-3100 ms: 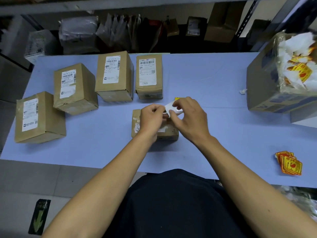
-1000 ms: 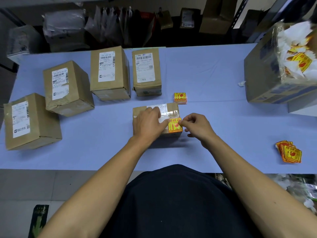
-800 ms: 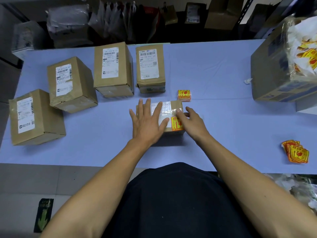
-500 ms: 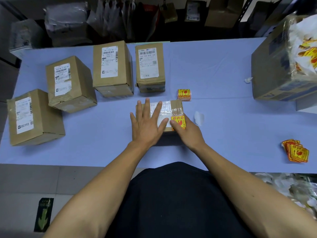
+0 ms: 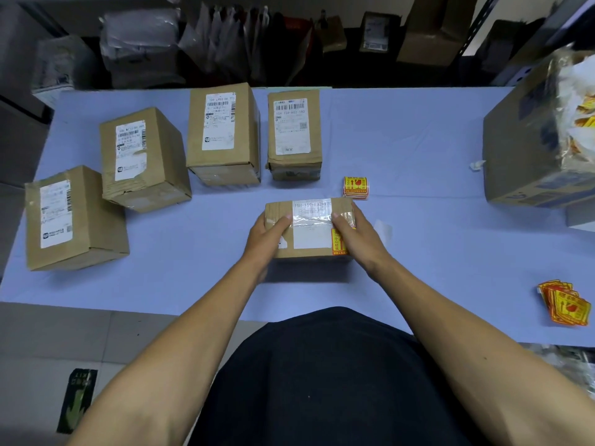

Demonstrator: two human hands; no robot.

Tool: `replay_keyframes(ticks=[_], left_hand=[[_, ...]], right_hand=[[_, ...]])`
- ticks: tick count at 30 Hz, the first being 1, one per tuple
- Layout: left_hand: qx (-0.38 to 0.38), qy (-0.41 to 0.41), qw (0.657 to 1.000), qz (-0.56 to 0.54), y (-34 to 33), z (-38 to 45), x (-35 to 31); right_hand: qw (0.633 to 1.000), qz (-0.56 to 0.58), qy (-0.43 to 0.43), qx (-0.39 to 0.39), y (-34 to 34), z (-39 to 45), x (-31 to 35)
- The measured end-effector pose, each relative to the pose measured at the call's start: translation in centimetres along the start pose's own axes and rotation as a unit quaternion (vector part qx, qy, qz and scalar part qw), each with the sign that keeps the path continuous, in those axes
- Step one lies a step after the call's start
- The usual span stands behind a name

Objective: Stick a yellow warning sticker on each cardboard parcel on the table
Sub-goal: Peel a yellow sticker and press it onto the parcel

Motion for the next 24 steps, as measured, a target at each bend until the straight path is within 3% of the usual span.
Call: replay_keyframes(ticks=[7, 14, 24], left_hand=[[0.01, -0.023, 1.0, -0.001, -1.0, -0.4, -1.8], [0.069, -0.084, 0.994, -0.011, -7.7, 0.8, -9.5], [0.041, 0.003, 0.998, -0.049, -15.2, 3.8, -14.4]], right_hand=[[0.998, 0.011, 0.018, -0.055, 1.0, -0.7, 1.1], [0.984, 0.063, 0.052, -0.157, 8.8, 1.2, 4.6], [0.992, 0.025, 0.017, -0.122, 17.4, 6.9, 7.6]])
Point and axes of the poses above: each hand's wrist, its own z-axis towards the middle knuckle, its own y-axis out of the back of the hand, x = y × z, the point moved 2 cm from there along z, towards the middle knuckle, and after that the axes turned 2 degrees about y, right-handed, at the moved point
